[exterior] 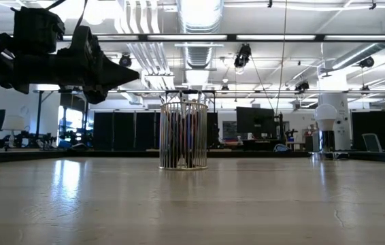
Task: Pick & Place Makeup Brushes
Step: Put the brow brush into the gold makeup brush holder
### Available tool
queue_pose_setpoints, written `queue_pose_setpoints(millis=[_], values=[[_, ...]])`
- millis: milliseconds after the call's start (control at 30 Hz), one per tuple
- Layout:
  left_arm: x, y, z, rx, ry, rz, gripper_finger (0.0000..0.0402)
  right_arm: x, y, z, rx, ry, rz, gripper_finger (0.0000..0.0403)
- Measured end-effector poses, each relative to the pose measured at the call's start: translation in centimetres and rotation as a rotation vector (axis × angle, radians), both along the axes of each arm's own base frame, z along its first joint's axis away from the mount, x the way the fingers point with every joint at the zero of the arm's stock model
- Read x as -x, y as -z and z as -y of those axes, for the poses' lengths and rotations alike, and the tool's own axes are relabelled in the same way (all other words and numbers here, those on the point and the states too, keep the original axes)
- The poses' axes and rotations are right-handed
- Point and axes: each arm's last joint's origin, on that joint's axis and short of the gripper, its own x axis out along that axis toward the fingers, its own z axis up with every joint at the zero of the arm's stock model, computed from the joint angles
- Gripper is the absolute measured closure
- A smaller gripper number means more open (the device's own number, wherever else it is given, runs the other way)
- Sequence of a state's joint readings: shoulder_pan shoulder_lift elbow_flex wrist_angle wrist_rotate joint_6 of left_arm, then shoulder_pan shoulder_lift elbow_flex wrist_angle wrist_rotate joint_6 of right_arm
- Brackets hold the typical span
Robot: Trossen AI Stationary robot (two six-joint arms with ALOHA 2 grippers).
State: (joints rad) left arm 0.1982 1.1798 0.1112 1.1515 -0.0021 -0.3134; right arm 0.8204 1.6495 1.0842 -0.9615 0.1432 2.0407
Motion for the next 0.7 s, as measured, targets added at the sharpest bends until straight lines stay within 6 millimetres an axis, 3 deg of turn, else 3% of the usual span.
queue_pose_setpoints(millis=[167, 300, 500, 700], values=[[0.0, 0.0, 0.0, -0.027, -0.004, -0.005, 0.0402, 0.0, -2.7, 2.1, 0.162, -0.251, 0.221, 0.0388], [0.0, 0.0, -0.1, -0.049, -0.008, -0.010, 0.0402, -0.8, -3.5, 4.0, 0.278, -0.475, 0.391, 0.0388], [0.0, 0.1, -0.1, -0.045, -0.010, -0.018, 0.0402, -2.4, -1.9, 7.4, 0.410, -0.822, 0.730, 0.0389], [0.0, 0.1, -0.1, -0.101, -0.015, -0.030, 0.0402, -4.1, -1.2, 12.5, 0.570, -0.940, 1.165, 0.0389]])
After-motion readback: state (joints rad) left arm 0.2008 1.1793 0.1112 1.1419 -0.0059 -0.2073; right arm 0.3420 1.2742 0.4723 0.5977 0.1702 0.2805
